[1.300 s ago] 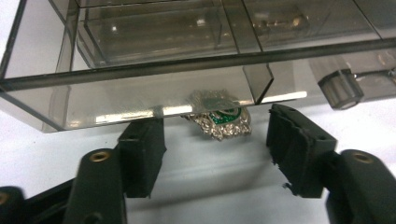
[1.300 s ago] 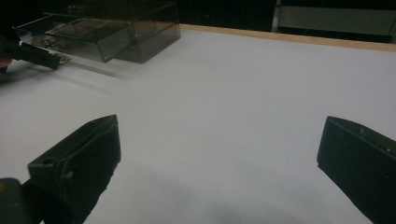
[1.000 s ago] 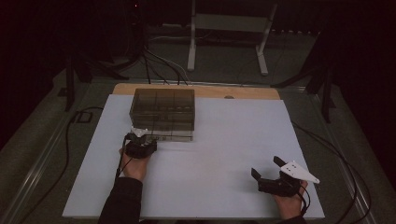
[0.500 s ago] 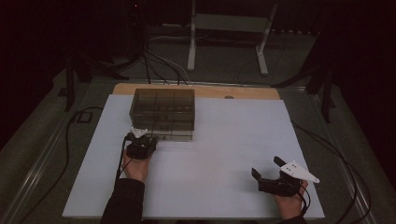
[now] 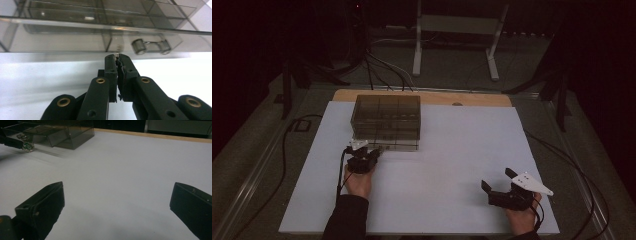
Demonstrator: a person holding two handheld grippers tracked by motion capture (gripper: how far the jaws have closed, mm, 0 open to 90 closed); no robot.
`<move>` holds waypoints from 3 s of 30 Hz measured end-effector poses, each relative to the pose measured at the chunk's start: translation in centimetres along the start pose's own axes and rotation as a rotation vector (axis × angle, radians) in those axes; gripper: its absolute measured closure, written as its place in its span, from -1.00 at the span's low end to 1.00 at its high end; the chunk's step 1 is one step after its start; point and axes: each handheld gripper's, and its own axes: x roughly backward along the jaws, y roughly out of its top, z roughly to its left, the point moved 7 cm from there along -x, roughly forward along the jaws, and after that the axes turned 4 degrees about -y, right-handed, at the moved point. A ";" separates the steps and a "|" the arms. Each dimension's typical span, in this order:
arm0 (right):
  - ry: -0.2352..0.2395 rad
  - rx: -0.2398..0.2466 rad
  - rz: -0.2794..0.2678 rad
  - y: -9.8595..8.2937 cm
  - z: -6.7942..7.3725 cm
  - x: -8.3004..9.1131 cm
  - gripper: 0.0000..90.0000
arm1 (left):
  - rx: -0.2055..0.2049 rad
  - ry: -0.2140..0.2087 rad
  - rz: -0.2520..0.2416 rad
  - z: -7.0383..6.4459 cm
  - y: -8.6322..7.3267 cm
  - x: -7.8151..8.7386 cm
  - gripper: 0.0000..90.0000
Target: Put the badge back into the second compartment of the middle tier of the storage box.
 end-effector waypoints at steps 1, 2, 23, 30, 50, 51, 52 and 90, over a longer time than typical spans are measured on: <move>0.001 -0.001 0.001 0.0 0.0 0.0 -1.00 | -0.005 -0.001 0.007 -0.1 -0.1 0.0 0.97; 0.001 -0.002 0.003 0.0 0.0 0.0 -1.00 | -0.004 -0.004 0.009 -0.1 -0.1 0.0 0.97; 0.001 -0.001 0.003 0.0 0.0 0.0 -1.00 | -0.114 -0.058 0.019 -1.1 -0.8 2.2 0.99; 0.000 -0.001 0.001 0.0 0.0 0.0 -1.00 | -0.128 -0.060 0.013 -1.3 -0.9 2.9 0.99; -0.002 -0.003 -0.003 0.0 -0.1 0.1 -1.00 | -0.114 -0.074 -0.045 -1.0 -0.5 4.8 0.99; -0.001 -0.004 -0.002 0.0 -0.1 0.1 -1.00 | -0.107 -0.082 -0.051 -1.0 -0.4 5.0 0.99; -0.001 -0.004 -0.002 0.0 -0.1 0.1 -1.00 | -0.108 -0.082 -0.055 -1.0 -0.3 5.1 0.99; 0.002 -0.004 -0.002 0.0 0.0 0.1 -1.00 | -0.155 -0.100 -0.131 -1.9 2.9 7.0 0.99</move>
